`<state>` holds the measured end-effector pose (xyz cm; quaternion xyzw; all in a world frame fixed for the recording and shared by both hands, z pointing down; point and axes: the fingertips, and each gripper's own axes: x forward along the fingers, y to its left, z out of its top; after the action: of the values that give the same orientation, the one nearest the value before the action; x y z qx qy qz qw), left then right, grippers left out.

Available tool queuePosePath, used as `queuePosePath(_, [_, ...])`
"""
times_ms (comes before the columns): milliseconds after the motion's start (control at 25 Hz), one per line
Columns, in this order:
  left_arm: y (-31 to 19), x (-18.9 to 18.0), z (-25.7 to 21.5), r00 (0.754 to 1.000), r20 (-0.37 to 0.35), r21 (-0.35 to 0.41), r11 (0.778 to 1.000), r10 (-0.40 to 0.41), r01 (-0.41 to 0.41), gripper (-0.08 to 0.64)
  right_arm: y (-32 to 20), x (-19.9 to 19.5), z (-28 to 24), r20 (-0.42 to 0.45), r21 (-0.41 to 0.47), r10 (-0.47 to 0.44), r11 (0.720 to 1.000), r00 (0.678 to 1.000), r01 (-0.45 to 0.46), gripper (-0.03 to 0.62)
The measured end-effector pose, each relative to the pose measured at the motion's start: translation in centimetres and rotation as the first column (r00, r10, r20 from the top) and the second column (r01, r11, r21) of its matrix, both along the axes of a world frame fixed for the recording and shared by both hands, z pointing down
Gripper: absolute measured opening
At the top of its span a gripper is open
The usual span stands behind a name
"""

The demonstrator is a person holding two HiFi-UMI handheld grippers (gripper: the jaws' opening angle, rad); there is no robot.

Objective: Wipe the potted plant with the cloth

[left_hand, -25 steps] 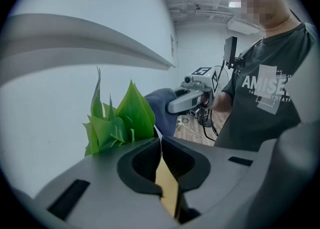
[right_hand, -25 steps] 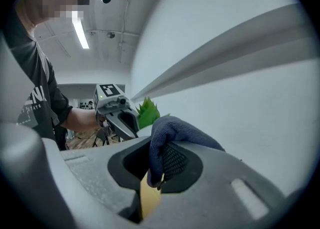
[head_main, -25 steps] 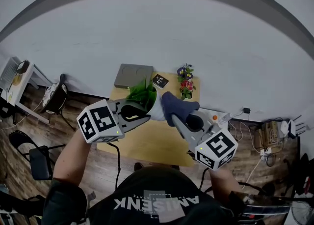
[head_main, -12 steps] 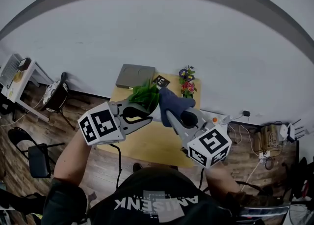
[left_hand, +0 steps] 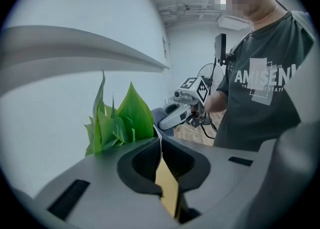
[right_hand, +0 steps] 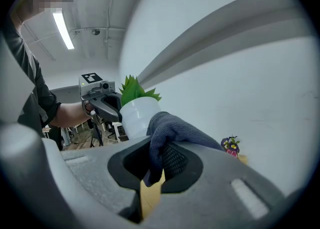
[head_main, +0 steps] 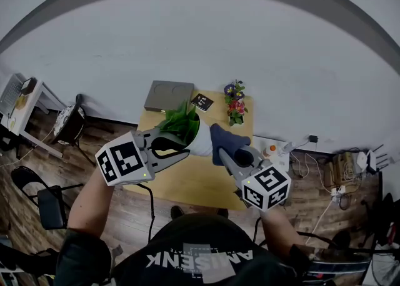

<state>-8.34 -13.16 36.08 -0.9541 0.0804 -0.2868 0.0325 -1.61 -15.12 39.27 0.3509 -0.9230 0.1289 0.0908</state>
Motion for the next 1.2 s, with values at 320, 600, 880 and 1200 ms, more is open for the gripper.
queuePosePath(320, [0.4, 0.3, 0.0, 0.999, -0.009, 0.02, 0.999, 0.051, -0.051, 0.012, -0.4, 2.7, 3.0, -0.02, -0.08, 0.057, 0.995, 0.998, -0.059, 0.028])
queuePosePath(600, [0.6, 0.3, 0.5, 0.995, 0.035, 0.074, 0.993, 0.094, -0.096, 0.012, -0.8, 2.5, -2.3, 0.017, 0.029, 0.034, 0.999, 0.999, -0.035, 0.028])
queuePosePath(880, [1.4, 1.1, 0.4, 0.989, 0.055, 0.117, 0.983, 0.134, -0.139, 0.012, 0.0, -1.4, -9.1, 0.055, 0.168, -0.097, 0.982, 0.994, 0.087, 0.028])
queuePosePath(1200, [1.6, 0.8, -0.4, 0.99, 0.038, 0.164, 0.977, 0.135, -0.139, 0.012, -0.2, -2.3, -7.9, 0.046, 0.14, -0.089, 0.987, 0.995, 0.082, 0.028])
